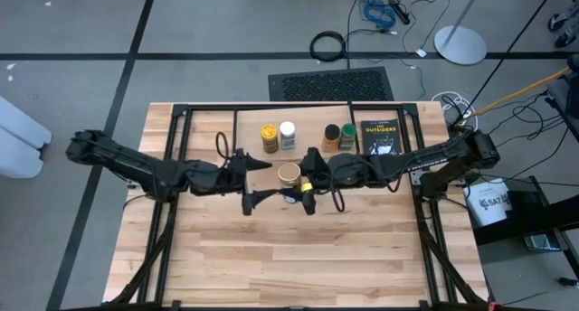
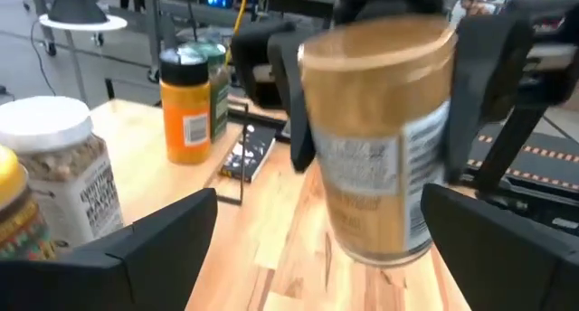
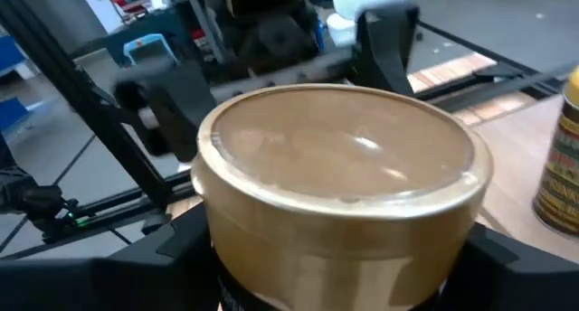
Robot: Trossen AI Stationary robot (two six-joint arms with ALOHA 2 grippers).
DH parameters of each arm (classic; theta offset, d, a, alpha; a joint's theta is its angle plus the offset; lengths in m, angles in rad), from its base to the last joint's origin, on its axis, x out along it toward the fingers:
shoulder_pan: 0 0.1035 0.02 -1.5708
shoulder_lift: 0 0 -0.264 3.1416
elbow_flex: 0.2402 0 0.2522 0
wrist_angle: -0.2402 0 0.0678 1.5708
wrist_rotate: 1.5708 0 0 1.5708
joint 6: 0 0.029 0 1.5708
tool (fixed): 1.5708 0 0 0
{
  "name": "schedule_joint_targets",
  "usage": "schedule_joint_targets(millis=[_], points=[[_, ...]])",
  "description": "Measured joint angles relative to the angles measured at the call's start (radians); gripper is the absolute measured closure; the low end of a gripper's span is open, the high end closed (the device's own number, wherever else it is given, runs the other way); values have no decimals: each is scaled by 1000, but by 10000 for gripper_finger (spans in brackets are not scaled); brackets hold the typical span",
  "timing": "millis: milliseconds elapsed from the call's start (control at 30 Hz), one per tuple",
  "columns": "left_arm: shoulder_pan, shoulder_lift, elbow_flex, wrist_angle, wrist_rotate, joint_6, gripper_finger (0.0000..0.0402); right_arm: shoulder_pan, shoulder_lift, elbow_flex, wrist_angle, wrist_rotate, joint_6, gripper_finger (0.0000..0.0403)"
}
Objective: Shelf spices
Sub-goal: Put the golden seasoning bottle on the shelf
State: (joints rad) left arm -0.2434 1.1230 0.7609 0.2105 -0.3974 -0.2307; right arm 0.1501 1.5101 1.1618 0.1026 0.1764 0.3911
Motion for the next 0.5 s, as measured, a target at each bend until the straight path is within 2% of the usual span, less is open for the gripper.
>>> schedule_joint_targets(millis=[167, 333, 500], points=[[-21, 34, 0, 13, 7, -27, 2, 0, 0, 0, 43, 0, -34, 134], [-44, 77, 0, 132, 77, -26, 2, 0, 0, 0, 53, 0, -59, 131], [-36, 117, 0, 213, 87, -47, 2, 0, 0, 0, 60, 1, -74, 134]])
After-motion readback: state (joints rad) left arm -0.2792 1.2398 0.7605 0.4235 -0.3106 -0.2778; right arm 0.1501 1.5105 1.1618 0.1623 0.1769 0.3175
